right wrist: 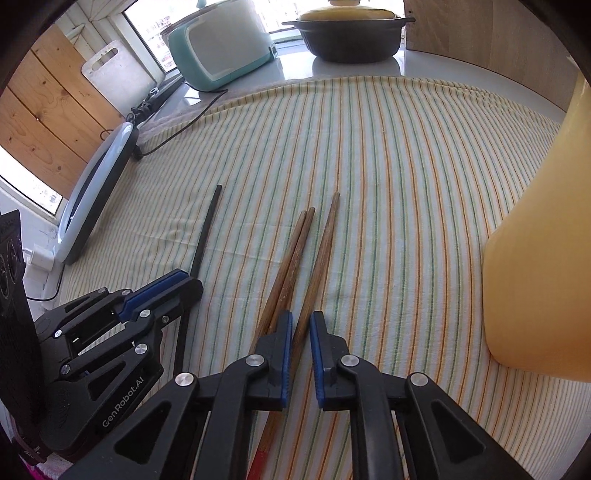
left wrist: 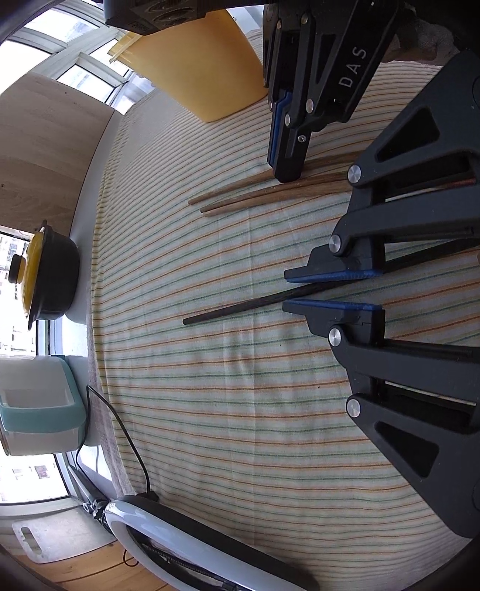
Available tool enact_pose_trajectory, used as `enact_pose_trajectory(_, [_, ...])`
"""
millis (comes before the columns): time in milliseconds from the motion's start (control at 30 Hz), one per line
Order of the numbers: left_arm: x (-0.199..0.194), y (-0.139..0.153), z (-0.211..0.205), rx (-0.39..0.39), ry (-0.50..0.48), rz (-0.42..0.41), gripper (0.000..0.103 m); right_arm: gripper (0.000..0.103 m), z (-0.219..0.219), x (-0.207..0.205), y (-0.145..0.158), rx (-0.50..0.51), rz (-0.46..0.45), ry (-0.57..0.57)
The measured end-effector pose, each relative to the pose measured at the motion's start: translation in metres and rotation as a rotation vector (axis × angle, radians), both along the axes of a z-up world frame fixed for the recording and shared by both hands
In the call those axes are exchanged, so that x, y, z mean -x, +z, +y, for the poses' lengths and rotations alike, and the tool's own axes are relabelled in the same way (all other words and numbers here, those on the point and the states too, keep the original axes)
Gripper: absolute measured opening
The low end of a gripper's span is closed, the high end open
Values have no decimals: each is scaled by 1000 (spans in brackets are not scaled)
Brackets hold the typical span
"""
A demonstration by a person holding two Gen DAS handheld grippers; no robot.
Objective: Organize utensils
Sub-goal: 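Close the left tool on a black chopstick while the right tool grasps a wooden chopstick, then lift both chopsticks upright with both tools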
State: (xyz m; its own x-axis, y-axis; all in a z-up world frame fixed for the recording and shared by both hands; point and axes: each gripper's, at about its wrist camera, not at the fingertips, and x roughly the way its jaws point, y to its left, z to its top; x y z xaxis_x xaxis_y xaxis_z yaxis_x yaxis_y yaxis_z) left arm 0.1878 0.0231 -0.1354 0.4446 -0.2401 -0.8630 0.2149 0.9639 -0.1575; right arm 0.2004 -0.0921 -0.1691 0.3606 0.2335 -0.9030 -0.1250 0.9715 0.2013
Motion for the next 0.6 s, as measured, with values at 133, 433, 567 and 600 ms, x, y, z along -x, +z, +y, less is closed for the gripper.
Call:
enact_pose_trajectory(133, [-8, -1, 3, 32, 25, 45, 9, 9, 4, -5, 0, 16, -1, 11])
enact_pose_trajectory(433, [-8, -1, 15, 112, 63, 55, 4, 4, -3, 1, -1, -35, -8, 14])
enact_pose_trajectory(567, [-1, 6, 25, 142, 81, 42, 4, 4, -4, 8, 2, -64, -21, 27])
enact_pose_trajectory(600, [0, 8, 27, 151, 83, 38, 4, 4, -4, 10, 3, -67, -25, 29])
